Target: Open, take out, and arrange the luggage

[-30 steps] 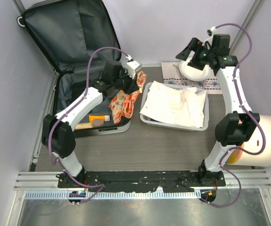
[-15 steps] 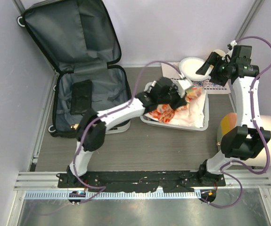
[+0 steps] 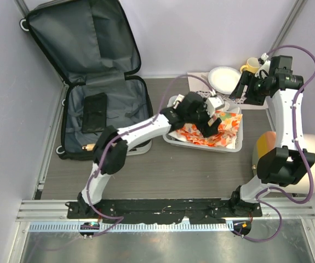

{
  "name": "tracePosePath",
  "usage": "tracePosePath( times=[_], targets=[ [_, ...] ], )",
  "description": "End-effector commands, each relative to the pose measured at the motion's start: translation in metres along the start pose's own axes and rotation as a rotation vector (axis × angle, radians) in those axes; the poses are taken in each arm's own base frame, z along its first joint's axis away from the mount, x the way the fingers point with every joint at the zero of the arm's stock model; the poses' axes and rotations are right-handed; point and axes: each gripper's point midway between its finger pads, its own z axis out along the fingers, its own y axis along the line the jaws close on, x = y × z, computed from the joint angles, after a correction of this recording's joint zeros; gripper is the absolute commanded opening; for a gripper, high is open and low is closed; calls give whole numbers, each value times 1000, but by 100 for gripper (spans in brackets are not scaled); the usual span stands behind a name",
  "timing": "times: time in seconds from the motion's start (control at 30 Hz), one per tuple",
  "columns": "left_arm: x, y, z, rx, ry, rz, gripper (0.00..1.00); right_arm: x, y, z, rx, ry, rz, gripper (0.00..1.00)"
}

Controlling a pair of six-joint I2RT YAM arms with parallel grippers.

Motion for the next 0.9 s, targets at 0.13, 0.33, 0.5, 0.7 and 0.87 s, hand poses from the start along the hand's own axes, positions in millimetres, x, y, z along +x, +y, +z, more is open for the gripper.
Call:
tracePosePath(
  times=[0.13, 0.33, 0.5, 0.7, 0.87],
  targets=[
    [-124, -19, -157, 78, -138, 86, 88, 38, -2, 14, -28, 173, -191, 61],
    [-87, 46, -256, -18, -91, -131, 88, 92, 2, 58, 5, 357, -340, 49],
    [-20, 117, -358, -271, -59, -344, 88, 102, 8, 115, 16, 378, -423, 52],
    [39, 133, -425, -383, -56, -517, 88, 92, -8, 161, 83, 395, -540, 59],
    [81, 145, -439, -534, 52, -558, 88, 69, -5, 162, 93, 355, -606, 64]
  ],
)
